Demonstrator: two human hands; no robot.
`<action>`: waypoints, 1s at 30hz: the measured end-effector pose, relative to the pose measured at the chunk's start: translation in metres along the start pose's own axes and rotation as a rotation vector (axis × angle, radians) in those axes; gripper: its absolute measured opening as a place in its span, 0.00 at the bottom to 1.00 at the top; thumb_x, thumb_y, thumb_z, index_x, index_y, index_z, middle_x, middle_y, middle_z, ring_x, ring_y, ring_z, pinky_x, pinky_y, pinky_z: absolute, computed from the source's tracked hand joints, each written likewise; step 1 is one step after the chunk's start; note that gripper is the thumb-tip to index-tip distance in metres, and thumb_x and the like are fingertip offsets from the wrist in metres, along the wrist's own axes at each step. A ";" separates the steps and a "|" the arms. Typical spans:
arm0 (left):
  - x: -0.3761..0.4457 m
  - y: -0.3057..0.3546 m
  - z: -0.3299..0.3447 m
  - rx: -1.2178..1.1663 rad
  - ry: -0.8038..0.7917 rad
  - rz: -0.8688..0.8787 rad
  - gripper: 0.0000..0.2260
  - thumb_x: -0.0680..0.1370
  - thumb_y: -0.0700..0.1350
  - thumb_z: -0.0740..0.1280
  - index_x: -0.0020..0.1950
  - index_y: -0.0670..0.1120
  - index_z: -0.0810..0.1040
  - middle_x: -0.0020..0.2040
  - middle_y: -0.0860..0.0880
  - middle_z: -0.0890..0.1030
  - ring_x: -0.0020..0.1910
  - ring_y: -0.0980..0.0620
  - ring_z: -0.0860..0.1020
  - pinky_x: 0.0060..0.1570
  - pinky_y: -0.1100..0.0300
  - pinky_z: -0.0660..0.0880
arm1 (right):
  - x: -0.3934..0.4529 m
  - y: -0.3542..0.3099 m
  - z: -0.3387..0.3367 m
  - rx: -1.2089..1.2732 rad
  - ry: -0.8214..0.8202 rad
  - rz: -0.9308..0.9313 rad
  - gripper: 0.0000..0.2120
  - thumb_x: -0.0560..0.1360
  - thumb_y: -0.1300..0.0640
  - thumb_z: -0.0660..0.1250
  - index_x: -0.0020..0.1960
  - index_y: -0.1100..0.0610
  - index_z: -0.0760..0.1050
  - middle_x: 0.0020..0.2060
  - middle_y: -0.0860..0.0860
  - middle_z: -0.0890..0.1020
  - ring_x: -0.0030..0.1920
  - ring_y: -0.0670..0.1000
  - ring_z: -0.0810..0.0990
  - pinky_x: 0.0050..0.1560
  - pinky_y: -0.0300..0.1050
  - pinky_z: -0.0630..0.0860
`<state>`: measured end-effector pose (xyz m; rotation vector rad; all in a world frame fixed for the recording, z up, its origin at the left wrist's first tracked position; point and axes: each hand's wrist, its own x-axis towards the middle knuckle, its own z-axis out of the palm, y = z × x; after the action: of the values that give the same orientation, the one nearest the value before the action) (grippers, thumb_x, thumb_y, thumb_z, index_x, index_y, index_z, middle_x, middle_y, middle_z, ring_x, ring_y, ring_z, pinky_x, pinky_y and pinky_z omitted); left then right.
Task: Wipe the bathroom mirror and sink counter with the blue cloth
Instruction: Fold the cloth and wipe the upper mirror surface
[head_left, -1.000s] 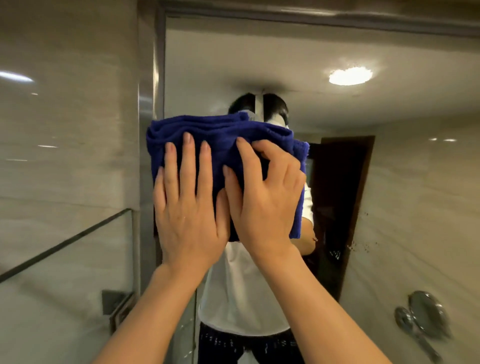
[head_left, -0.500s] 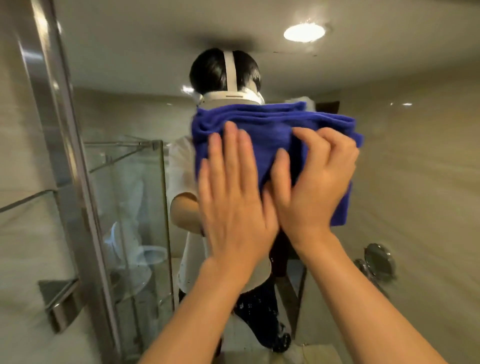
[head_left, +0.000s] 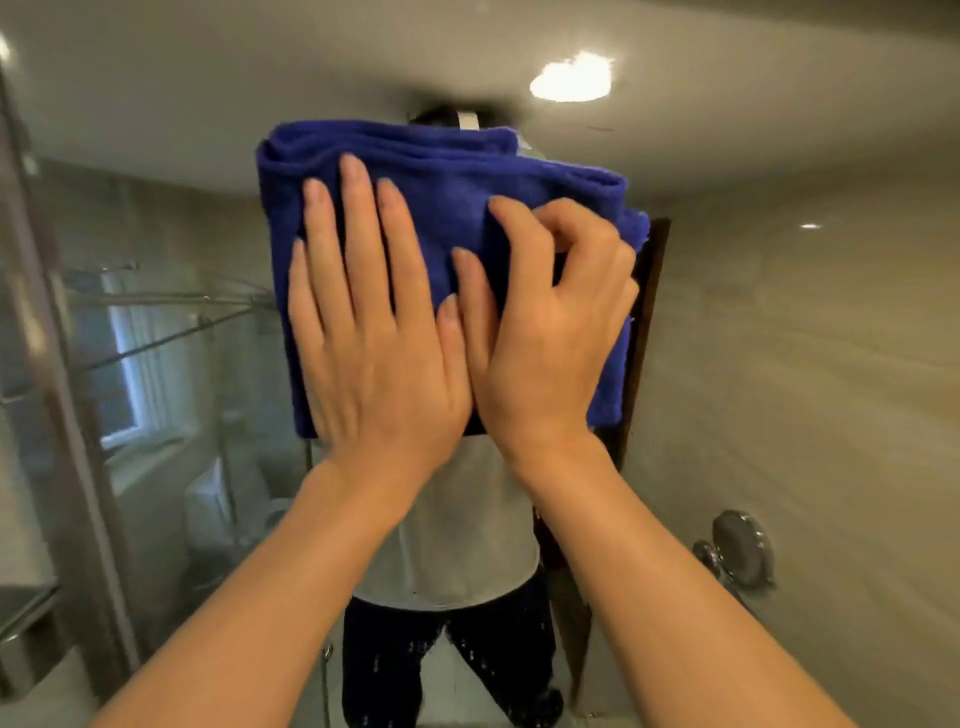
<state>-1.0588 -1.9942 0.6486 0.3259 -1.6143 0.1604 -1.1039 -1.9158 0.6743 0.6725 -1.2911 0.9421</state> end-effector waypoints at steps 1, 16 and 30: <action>0.001 0.020 0.005 -0.019 0.002 -0.002 0.26 0.84 0.48 0.47 0.79 0.36 0.53 0.79 0.36 0.56 0.79 0.37 0.54 0.77 0.44 0.53 | 0.005 0.017 -0.008 -0.015 0.018 -0.011 0.14 0.76 0.54 0.70 0.58 0.60 0.81 0.52 0.59 0.80 0.50 0.57 0.75 0.46 0.50 0.67; -0.041 0.154 0.036 -0.058 -0.028 0.164 0.27 0.83 0.48 0.58 0.76 0.32 0.61 0.75 0.31 0.62 0.75 0.34 0.58 0.74 0.43 0.55 | -0.011 0.163 -0.095 -0.089 0.035 -0.040 0.13 0.77 0.53 0.68 0.57 0.60 0.81 0.51 0.60 0.80 0.48 0.60 0.76 0.48 0.54 0.70; -0.097 0.375 0.086 -0.147 -0.050 0.067 0.26 0.84 0.48 0.54 0.77 0.34 0.58 0.78 0.35 0.56 0.78 0.37 0.56 0.77 0.47 0.51 | 0.002 0.356 -0.209 -0.139 -0.002 -0.149 0.13 0.78 0.55 0.67 0.60 0.59 0.75 0.52 0.60 0.79 0.49 0.57 0.76 0.52 0.50 0.71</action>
<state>-1.2514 -1.6537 0.5815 0.1636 -1.6768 0.0850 -1.3117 -1.5650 0.6077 0.6517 -1.2774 0.7236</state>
